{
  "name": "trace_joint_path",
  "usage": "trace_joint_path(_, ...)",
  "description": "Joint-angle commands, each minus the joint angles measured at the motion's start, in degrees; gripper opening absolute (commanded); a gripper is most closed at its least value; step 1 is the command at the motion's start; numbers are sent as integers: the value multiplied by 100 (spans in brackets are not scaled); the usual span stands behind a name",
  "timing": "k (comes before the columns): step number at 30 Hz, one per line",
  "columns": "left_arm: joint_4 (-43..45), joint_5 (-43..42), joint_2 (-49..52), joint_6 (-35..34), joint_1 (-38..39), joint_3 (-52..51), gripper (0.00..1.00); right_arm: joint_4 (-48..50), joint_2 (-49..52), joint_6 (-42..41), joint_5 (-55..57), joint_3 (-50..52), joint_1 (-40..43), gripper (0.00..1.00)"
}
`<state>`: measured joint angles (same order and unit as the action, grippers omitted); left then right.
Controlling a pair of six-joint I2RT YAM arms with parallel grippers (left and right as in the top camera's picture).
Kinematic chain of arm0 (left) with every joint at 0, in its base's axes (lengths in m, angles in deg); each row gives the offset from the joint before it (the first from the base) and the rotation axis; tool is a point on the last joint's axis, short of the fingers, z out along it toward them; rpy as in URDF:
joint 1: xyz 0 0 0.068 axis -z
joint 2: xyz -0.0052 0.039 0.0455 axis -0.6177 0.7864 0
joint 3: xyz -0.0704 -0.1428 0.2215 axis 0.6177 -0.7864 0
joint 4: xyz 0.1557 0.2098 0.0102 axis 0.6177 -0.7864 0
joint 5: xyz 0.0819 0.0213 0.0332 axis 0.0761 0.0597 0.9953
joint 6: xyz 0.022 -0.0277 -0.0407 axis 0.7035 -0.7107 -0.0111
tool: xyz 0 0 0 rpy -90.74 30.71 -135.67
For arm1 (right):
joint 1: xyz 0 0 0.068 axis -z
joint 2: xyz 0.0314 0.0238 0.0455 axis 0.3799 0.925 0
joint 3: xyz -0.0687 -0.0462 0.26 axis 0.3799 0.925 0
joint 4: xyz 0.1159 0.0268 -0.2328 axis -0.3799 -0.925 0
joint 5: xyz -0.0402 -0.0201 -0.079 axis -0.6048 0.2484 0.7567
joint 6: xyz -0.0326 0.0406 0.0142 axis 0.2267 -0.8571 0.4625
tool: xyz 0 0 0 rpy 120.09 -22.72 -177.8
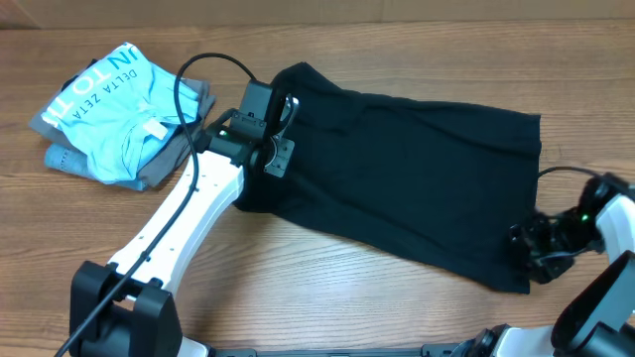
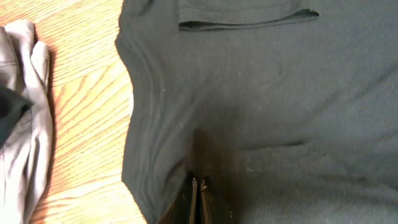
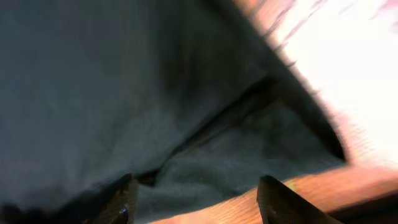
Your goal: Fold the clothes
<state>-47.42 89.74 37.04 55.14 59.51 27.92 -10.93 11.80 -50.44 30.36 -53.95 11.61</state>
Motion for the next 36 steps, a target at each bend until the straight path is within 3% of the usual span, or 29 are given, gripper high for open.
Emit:
trace_joint_path(1,-63,179,-197,-96,-7,24,4,192,-105,549,-680,350,-199,65)
trace_joint_path(7,-214,181,-197,-96,-9,24,4,258,-105,293,-715,494,-586,59)
trace_joint_path(13,-463,175,-197,-111,-9,24,4,407,-105,-702,-63,743,-957,59)
trace_joint_path(21,-1187,96,-197,-466,-7,24,4,610,-105,-1093,-46,1040,-1121,38)
trace_joint_path(23,-1381,31,-197,-529,-7,24,4,667,-105,-1093,-44,1040,-1121,38)
trace_joint_path(28,-1847,-2,-195,-616,-9,24,4,739,-105,-1110,-42,968,-1051,56)
trace_joint_path(36,-2382,420,-195,-981,-111,22,4,745,-105,-1115,356,776,-879,58)
